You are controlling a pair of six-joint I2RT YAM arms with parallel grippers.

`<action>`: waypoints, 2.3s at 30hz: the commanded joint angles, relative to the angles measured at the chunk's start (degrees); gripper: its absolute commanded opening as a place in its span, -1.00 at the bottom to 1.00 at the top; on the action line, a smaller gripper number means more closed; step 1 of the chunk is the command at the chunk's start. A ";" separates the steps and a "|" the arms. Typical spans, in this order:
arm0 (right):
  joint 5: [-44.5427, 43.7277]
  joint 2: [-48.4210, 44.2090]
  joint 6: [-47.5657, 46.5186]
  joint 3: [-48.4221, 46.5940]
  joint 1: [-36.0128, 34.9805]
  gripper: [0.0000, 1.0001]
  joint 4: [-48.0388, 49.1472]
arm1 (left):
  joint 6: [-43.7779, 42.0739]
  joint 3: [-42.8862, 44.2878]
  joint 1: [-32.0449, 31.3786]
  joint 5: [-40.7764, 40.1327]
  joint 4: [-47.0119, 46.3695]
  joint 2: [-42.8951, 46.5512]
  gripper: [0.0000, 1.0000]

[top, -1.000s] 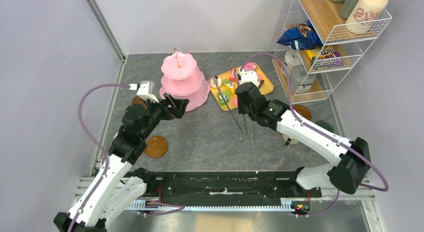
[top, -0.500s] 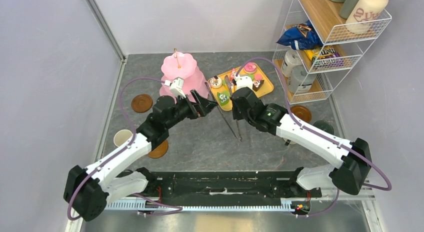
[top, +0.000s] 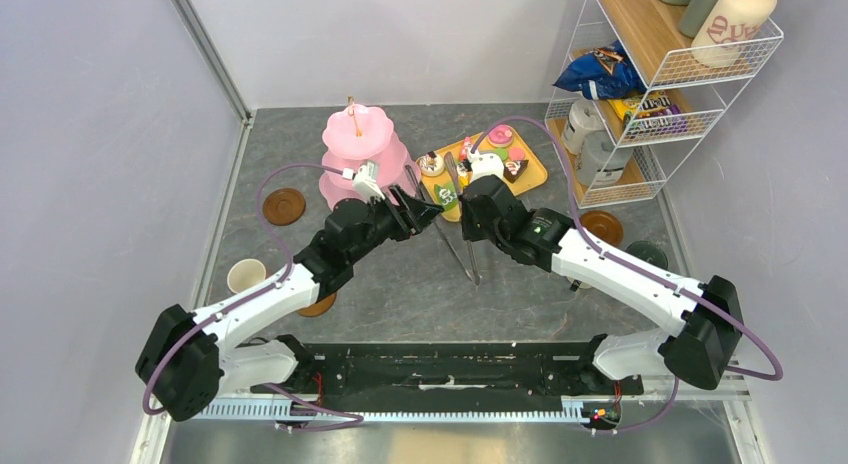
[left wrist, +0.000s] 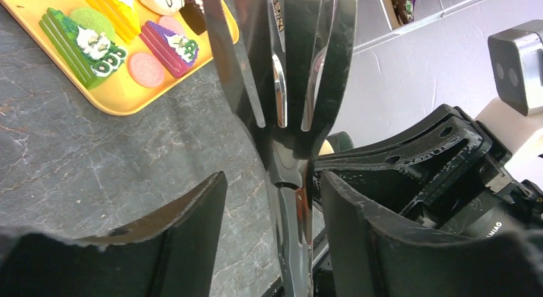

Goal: Serve the afternoon tea

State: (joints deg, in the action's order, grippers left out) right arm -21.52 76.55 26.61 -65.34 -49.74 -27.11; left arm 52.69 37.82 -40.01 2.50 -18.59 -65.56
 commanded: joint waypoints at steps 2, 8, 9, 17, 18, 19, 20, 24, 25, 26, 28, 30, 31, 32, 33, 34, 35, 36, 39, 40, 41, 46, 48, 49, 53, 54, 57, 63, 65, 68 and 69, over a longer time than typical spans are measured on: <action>0.86 -0.19 1.57 0.19 -0.27 -1.00 3.09 | 3.17 -1.40 -0.42 -3.81 -5.14 0.21 0.15; 1.61 0.14 2.23 1.05 -0.35 -1.00 4.49 | 4.23 -2.57 -0.42 -4.87 -5.51 0.59 -0.33; 1.72 0.04 2.43 1.32 -0.36 -1.00 4.95 | 4.49 -2.76 -0.46 -4.93 -5.70 0.67 -0.43; 1.84 -1.32 3.66 2.59 -0.37 -0.62 6.39 | 6.40 -4.42 -0.46 -5.40 -7.18 1.49 -0.80; 1.67 -1.86 3.69 2.96 -0.41 -0.47 6.73 | 6.61 -4.70 -0.42 -5.57 -7.50 1.68 -0.81; 1.74 -2.45 3.61 3.25 -0.36 -0.30 7.17 | 6.72 -4.99 -0.42 -5.75 -7.78 1.82 -0.83; 2.09 -3.19 3.40 3.86 -0.36 -0.17 7.99 | 6.81 -5.23 -0.43 -5.93 -8.02 1.98 -0.85; 3.43 -6.45 2.63 6.64 -0.37 0.33 11.74 | 6.82 -5.88 -0.43 -6.70 -8.04 2.80 -0.88; 3.94 -7.16 2.14 7.40 -0.36 0.45 12.76 | 6.80 -6.03 -0.43 -6.98 -7.95 3.06 -0.89; 5.00 -7.86 1.46 8.22 -0.30 0.61 13.74 | 6.82 -6.11 -0.42 -7.30 -7.76 3.36 -0.89; 7.65 -8.81 0.11 9.37 -0.36 0.78 15.66 | 6.71 -6.06 -0.43 -7.84 -7.07 3.85 -0.89; 10.39 -9.28 -1.39 10.56 -0.31 0.85 17.24 | 6.71 -5.82 -0.47 -8.23 -6.23 4.21 -0.89; 11.38 -9.25 -1.86 10.93 -0.36 0.87 17.59 | 6.72 -5.58 -0.44 -8.27 -5.96 4.32 -0.89; 12.20 -9.08 -2.50 11.34 -0.37 0.88 17.82 | 6.79 -5.51 -0.42 -8.24 -5.70 4.33 -0.89; 13.19 -8.74 -2.92 11.61 -0.36 0.92 17.76 | 7.02 -5.41 -0.42 -8.26 -5.66 4.40 -0.89; 13.92 -8.47 -3.39 11.72 -0.36 0.94 17.54 | 7.22 -5.47 -0.42 -8.22 -5.67 4.49 -0.89; 14.67 -8.16 -3.64 11.88 -0.41 0.95 17.53 | 7.46 -5.42 -0.42 -8.19 -5.65 4.60 -0.89; 15.30 -7.92 -4.07 12.05 -0.41 0.94 17.53 | 7.64 -5.43 -0.42 -8.24 -5.65 4.63 -0.89; 16.19 -7.23 -5.18 11.62 -0.71 0.94 17.56 | 8.32 -5.35 -0.42 -8.41 -5.37 4.91 -0.89; 16.44 -6.72 -5.46 11.28 -0.92 0.94 17.40 | 8.55 -5.21 -0.42 -8.44 -5.28 4.87 -0.89; 16.57 -6.08 -5.62 10.82 -1.10 0.94 17.04 | 8.93 -5.16 -0.46 -8.63 -5.07 4.88 -0.89; 15.71 -2.88 -6.95 8.69 -2.65 0.88 15.50 | 10.14 -5.08 -0.43 -8.72 -4.88 4.56 -0.89; 14.84 -2.16 -7.40 8.28 -3.36 0.84 15.29 | 10.41 -4.79 -0.42 -8.72 -4.55 4.42 -0.89; 14.18 -2.09 -7.64 8.14 -3.67 0.82 15.23 | 10.49 -4.72 -0.42 -8.59 -4.29 4.38 -0.89; 12.41 -2.07 -8.48 7.78 -4.62 0.73 15.11 | 10.72 -4.02 -0.42 -8.53 -2.59 3.83 -0.89; 12.27 -1.91 -8.63 7.62 -4.79 0.71 15.00 | 10.89 -3.84 -0.40 -8.42 -2.21 3.60 -0.89; 11.38 -1.16 -9.20 6.91 -5.40 0.63 14.18 | 11.62 -3.81 -0.42 -8.23 -1.94 3.10 -0.88; 8.97 0.30 -10.63 5.97 -7.02 0.49 13.29 | 11.87 -2.18 -0.42 -7.30 0.82 2.71 -0.88; 8.64 0.57 -10.82 5.91 -7.26 0.47 13.28 | 12.09 -2.00 -0.38 -7.25 1.16 2.81 -0.88; 8.13 0.84 -11.06 5.74 -7.57 0.42 13.10 | 12.32 -1.80 -0.42 -7.29 1.72 2.86 -0.88; 8.05 0.79 -11.10 5.79 -7.65 0.40 13.06 | 12.41 -1.70 -0.42 -7.17 1.79 2.87 -0.88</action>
State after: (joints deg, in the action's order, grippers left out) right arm -12.34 77.10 16.60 -56.73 -56.49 -15.22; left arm 62.57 33.34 -40.32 -4.36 -16.34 -62.59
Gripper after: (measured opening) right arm 0.720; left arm 0.306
